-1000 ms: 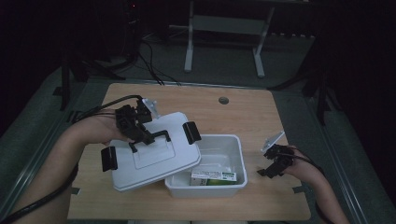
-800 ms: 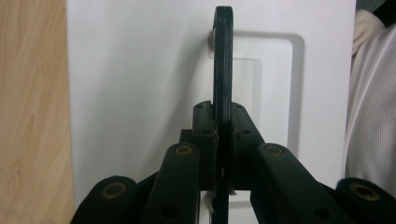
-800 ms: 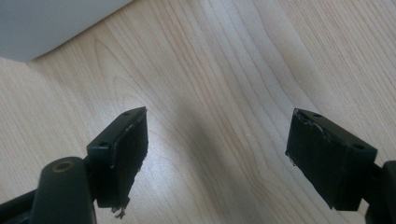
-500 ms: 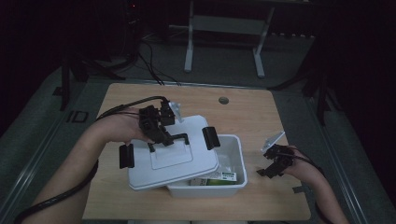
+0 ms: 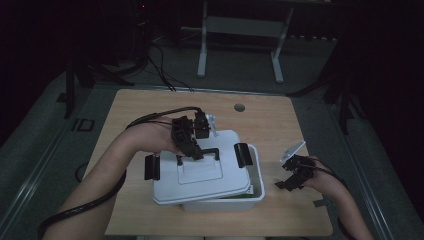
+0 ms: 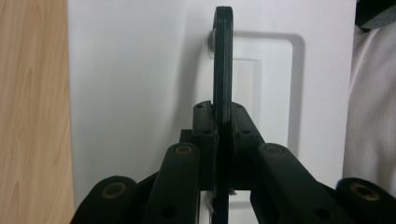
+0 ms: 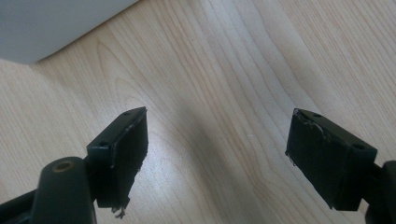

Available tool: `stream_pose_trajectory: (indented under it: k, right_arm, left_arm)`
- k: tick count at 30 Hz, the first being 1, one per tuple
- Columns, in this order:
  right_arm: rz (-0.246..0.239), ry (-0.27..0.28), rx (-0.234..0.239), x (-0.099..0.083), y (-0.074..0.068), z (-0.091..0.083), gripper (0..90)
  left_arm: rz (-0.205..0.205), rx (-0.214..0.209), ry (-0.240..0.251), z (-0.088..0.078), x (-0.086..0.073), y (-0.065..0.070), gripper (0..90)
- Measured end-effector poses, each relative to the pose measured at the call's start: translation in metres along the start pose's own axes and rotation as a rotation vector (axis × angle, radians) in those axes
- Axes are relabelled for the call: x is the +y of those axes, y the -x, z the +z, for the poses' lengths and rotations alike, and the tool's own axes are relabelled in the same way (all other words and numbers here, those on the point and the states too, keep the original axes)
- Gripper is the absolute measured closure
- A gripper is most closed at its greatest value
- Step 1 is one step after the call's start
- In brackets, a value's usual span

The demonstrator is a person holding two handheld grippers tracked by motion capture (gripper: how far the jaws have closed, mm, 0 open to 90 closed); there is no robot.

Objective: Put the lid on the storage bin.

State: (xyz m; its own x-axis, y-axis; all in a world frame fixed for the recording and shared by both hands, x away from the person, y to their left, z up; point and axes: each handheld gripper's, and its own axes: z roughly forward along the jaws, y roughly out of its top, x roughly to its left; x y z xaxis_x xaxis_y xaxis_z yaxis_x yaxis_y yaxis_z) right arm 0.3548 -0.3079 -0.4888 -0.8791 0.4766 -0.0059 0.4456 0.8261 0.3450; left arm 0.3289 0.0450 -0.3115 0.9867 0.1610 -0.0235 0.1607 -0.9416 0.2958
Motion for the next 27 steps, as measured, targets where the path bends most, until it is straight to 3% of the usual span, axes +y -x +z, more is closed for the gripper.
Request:
stream_pose_trajectory:
  k: [8,14,21,27]
  right_arm:
    - [-0.002,-0.007,-0.001,0.000,0.000,0.001,20.3]
    - [-0.003,-0.006,0.002,0.000,-0.001,0.002,20.2]
    - [0.002,-0.007,0.000,-0.003,-0.001,0.002,20.3]
    - [0.006,0.002,0.001,-0.004,-0.001,0.001,20.3]
  left_arm:
    - [0.030,-0.002,-0.023,0.011,0.025,0.001,83.8]
    - [0.055,-0.020,-0.010,0.018,0.043,0.003,83.8]
    - [0.081,-0.020,-0.044,0.032,0.056,0.002,83.7]
    - [0.076,-0.025,-0.065,0.041,0.060,-0.002,83.7]
